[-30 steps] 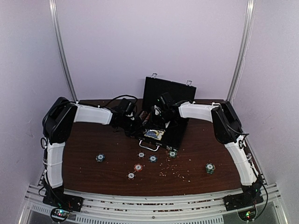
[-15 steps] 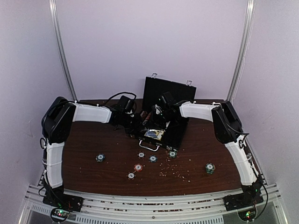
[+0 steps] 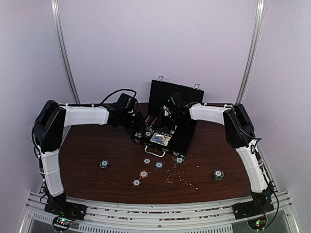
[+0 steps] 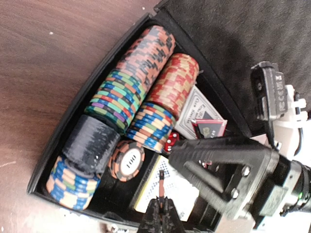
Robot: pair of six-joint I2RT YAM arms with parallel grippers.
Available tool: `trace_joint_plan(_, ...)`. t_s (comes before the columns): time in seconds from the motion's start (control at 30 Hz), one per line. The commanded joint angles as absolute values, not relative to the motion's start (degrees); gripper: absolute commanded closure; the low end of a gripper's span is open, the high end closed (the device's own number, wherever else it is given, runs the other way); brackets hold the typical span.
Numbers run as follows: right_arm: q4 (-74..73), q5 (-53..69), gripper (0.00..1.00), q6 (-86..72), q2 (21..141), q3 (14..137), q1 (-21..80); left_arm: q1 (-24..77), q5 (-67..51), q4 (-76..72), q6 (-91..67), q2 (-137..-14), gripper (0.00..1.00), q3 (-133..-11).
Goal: Pack up texas hold em set
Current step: Adjust the poker chips pile in the slot.
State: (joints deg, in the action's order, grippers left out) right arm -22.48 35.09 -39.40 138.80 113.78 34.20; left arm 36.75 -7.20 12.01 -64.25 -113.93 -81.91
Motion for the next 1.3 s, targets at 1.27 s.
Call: trace_joint_plan(1.27,-28.5,29.5,0.59,-32.5,127.4,110.3,29.2,39.4,2.6,32.3,-78.3,-125.4,1.00,-92.6)
